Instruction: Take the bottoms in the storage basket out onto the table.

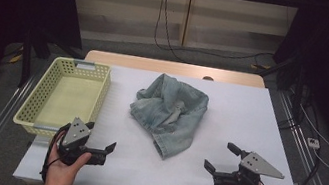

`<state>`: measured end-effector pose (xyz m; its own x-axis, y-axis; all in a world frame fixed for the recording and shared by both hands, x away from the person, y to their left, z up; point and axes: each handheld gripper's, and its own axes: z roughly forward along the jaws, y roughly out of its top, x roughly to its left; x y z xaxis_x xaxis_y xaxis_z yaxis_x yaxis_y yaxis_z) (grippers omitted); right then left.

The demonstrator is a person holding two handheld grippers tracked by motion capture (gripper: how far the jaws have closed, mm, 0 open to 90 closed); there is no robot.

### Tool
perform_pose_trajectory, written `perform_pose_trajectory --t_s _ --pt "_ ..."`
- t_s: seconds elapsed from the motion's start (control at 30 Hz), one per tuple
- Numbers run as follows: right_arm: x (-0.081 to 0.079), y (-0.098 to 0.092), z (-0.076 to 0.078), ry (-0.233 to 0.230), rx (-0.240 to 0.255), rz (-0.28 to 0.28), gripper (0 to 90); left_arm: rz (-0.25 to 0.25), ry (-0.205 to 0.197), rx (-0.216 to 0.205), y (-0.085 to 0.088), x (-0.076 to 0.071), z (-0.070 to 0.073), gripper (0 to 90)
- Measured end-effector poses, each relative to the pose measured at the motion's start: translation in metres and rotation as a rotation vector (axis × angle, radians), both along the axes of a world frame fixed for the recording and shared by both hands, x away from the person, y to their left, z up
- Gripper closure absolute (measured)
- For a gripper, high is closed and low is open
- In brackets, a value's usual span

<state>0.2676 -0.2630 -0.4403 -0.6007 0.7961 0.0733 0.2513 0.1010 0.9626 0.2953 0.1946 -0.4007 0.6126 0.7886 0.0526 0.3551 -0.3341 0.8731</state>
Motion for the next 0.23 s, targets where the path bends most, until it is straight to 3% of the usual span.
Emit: perform_pose_trajectory --t_s 0.1,0.23 --pt "0.0002 -0.0001 0.0000 0.000 0.001 0.001 0.0 0.011 0.004 -0.036 0.0026 0.0017 -0.0013 5.7" --pt "0.0001 0.0007 0.0000 0.000 0.004 0.004 0.0 0.019 -0.005 -0.031 0.0026 0.0021 -0.0029 5.7"
